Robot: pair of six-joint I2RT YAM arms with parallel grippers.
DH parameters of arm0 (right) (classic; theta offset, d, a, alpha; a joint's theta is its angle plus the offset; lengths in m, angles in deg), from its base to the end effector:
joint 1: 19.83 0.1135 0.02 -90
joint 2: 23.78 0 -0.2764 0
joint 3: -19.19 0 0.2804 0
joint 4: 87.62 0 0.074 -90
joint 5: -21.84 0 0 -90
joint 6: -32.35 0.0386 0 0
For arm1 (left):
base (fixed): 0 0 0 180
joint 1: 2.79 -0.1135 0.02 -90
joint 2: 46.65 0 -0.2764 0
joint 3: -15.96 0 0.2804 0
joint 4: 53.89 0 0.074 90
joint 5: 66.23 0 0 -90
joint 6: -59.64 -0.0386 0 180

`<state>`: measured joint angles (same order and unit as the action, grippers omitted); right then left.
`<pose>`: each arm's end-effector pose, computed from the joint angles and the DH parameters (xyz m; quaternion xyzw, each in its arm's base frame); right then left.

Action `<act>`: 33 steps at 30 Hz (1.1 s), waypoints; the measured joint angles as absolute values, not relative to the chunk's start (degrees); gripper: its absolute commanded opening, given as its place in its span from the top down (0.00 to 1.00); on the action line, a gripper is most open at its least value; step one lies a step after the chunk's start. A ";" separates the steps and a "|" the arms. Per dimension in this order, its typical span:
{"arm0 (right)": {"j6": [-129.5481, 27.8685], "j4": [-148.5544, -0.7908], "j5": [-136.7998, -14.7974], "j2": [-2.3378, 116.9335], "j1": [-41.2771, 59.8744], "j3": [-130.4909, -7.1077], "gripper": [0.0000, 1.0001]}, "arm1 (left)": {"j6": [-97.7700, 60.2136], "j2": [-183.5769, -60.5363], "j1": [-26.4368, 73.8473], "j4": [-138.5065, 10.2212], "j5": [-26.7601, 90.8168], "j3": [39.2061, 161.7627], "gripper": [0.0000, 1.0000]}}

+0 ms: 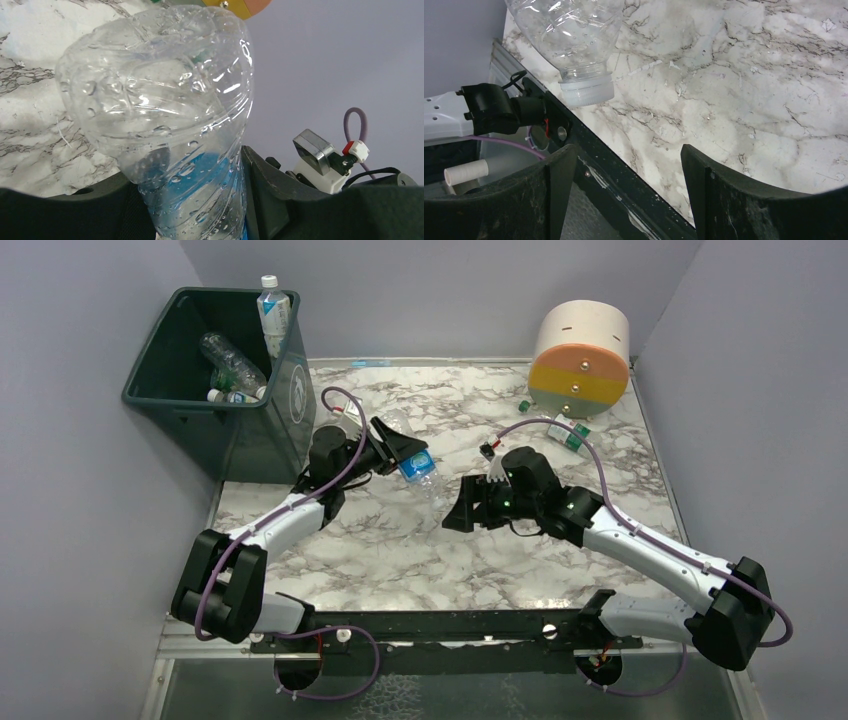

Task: Put the plastic bottles in the bin
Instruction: Place the plastic bottle in the trash bin.

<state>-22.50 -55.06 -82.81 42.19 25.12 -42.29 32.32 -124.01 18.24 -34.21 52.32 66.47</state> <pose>0.1883 0.2018 0.2769 -0.1325 0.8797 0.3719 0.2650 0.2890 -0.1309 0.2431 -0.1059 0.7373 -0.5655 0.3541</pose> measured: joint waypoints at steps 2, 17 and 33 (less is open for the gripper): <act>-22.48 -55.13 -82.83 42.19 25.12 -42.27 0.21 | 32.16 -124.01 18.24 -34.26 52.76 66.82 0.49; -21.65 -55.91 -83.05 42.21 25.12 -42.05 0.21 | 31.31 -123.93 18.26 -34.21 54.31 68.19 0.48; -21.43 -56.39 -83.77 43.07 25.12 -41.74 0.21 | 31.09 -123.95 18.33 -34.21 54.42 68.19 0.48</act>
<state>-21.43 -56.39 -83.77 43.07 25.12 -41.74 31.09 -123.95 18.33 -34.21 54.42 68.19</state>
